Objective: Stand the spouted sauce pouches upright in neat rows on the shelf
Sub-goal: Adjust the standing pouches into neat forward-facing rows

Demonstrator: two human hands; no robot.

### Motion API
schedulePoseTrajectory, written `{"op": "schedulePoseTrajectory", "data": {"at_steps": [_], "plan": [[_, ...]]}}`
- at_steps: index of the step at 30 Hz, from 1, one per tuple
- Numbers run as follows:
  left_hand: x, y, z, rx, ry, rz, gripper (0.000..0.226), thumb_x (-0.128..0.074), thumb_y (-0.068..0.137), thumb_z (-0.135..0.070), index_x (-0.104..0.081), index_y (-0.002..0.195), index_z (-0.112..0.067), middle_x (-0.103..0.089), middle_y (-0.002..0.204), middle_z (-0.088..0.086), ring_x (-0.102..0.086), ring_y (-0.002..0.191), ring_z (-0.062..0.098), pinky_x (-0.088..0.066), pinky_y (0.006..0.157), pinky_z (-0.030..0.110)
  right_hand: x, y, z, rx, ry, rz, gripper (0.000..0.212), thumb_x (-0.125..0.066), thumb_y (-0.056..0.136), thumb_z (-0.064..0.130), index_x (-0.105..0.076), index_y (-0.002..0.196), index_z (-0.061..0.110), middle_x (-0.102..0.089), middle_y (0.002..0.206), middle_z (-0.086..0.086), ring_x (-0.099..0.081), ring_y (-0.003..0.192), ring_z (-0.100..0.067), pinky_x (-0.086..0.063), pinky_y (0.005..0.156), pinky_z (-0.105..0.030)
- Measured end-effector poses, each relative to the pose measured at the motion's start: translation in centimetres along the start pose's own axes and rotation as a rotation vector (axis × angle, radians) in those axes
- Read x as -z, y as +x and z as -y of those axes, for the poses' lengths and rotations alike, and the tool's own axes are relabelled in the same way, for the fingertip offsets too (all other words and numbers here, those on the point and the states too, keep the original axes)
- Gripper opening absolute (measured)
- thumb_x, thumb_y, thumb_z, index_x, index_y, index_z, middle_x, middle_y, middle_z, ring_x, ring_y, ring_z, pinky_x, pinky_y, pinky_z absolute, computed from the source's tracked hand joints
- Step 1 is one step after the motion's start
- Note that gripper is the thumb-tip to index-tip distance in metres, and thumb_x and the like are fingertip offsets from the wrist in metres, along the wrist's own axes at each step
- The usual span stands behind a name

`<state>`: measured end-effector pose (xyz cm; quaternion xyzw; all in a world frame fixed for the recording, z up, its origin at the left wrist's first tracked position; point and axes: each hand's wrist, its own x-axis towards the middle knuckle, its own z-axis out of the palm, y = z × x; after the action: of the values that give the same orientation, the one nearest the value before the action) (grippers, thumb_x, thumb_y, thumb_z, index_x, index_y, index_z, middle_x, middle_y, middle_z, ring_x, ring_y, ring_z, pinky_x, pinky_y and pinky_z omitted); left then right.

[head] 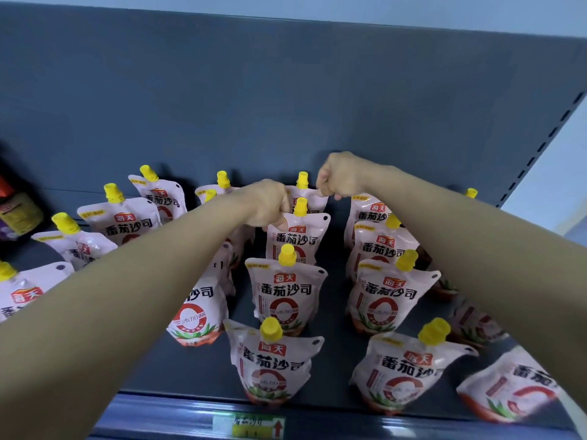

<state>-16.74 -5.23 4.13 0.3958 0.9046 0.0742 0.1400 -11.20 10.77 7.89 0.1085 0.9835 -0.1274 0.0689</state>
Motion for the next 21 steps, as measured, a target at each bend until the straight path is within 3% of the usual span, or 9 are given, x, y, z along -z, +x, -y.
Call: {"op": "schedulePoseTrajectory", "data": {"at_steps": [3, 6, 9, 11, 14, 16, 18, 21], "plan": [[0.1, -0.4, -0.2, 0.014, 0.009, -0.003, 0.046, -0.068, 0.082, -0.019, -0.041, 0.045, -0.016, -0.039, 0.052, 0.003, -0.037, 0.061, 0.021, -0.028, 0.049, 0.022, 0.3, -0.7, 0.0, 0.025, -0.031, -0.039, 0.024, -0.06, 0.09, 0.011, -0.069, 0.107, -0.004, -0.07, 0.11, -0.02, -0.064, 0.087, -0.029, -0.051, 0.084, -0.035], [-0.1, -0.7, -0.4, 0.031, 0.023, -0.018, 0.045, -0.068, 0.083, -0.021, -0.04, 0.047, -0.014, -0.037, 0.054, 0.002, -0.037, 0.065, 0.023, -0.027, 0.048, 0.022, 0.6, -1.2, 0.3, 0.057, -0.049, -0.099, 0.027, -0.06, 0.092, 0.017, -0.07, 0.108, -0.001, -0.07, 0.112, -0.015, -0.063, 0.105, -0.031, -0.05, 0.095, -0.038], [-0.2, -1.3, -0.6, 0.045, 0.028, -0.033, 0.042, -0.066, 0.084, -0.02, -0.042, 0.05, -0.013, -0.037, 0.057, 0.003, -0.038, 0.068, 0.025, -0.024, 0.048, 0.024, 0.8, -1.5, 0.6, 0.073, -0.02, -0.141, 0.023, -0.06, 0.09, 0.015, -0.072, 0.105, 0.001, -0.07, 0.111, -0.015, -0.063, 0.106, -0.032, -0.051, 0.095, -0.043], [-0.2, -1.6, -0.7, 0.052, 0.035, -0.041, 0.028, -0.064, 0.085, -0.017, -0.055, 0.059, -0.012, -0.044, 0.063, 0.004, -0.041, 0.071, 0.024, -0.026, 0.049, 0.024, 0.9, -1.8, 0.8, 0.089, -0.023, -0.156, 0.022, -0.06, 0.09, 0.014, -0.072, 0.104, 0.002, -0.071, 0.109, -0.015, -0.064, 0.105, -0.033, -0.052, 0.094, -0.043], [0.2, -2.3, -0.4, 0.015, 0.028, -0.049, 0.023, -0.066, 0.083, -0.015, -0.057, 0.061, -0.014, -0.049, 0.063, 0.001, -0.048, 0.076, 0.026, -0.038, 0.064, 0.027, 1.1, -2.2, 1.1, 0.117, -0.021, -0.172, 0.021, -0.06, 0.09, 0.012, -0.073, 0.104, 0.003, -0.071, 0.108, -0.014, -0.064, 0.104, -0.031, -0.052, 0.094, -0.042], [1.0, -3.1, -0.1, -0.003, -0.034, -0.098, 0.002, -0.067, 0.082, -0.013, -0.067, 0.081, -0.011, -0.064, 0.08, 0.001, -0.057, 0.087, 0.026, -0.047, 0.078, 0.03, 1.3, -2.3, 1.3, 0.135, -0.025, -0.185, 0.021, -0.06, 0.089, 0.01, -0.073, 0.104, 0.004, -0.071, 0.108, -0.013, -0.065, 0.103, -0.03, -0.053, 0.093, -0.04], [2.3, -4.5, 0.1, 0.011, -0.088, -0.169, 0.019, -0.067, 0.082, -0.011, -0.07, 0.101, -0.013, -0.067, 0.097, 0.002, -0.06, 0.093, 0.021, -0.048, 0.085, 0.027, 1.7, -2.6, 1.8, 0.163, -0.028, -0.194, 0.02, -0.06, 0.089, 0.01, -0.073, 0.104, 0.004, -0.072, 0.109, -0.012, -0.065, 0.103, -0.027, -0.052, 0.091, -0.033], [4.1, -7.1, 0.5, 0.002, -0.107, -0.272, 0.023, -0.062, 0.083, -0.007, -0.07, 0.104, -0.014, -0.07, 0.101, 0.003, -0.064, 0.095, 0.019, -0.046, 0.084, 0.023, 2.2, -3.3, 3.3, 0.247, -0.022, -0.188, 0.022, -0.06, 0.09, 0.008, -0.071, 0.108, 0.002, -0.071, 0.111, -0.007, -0.064, 0.105, -0.02, -0.044, 0.084, -0.021]]}}
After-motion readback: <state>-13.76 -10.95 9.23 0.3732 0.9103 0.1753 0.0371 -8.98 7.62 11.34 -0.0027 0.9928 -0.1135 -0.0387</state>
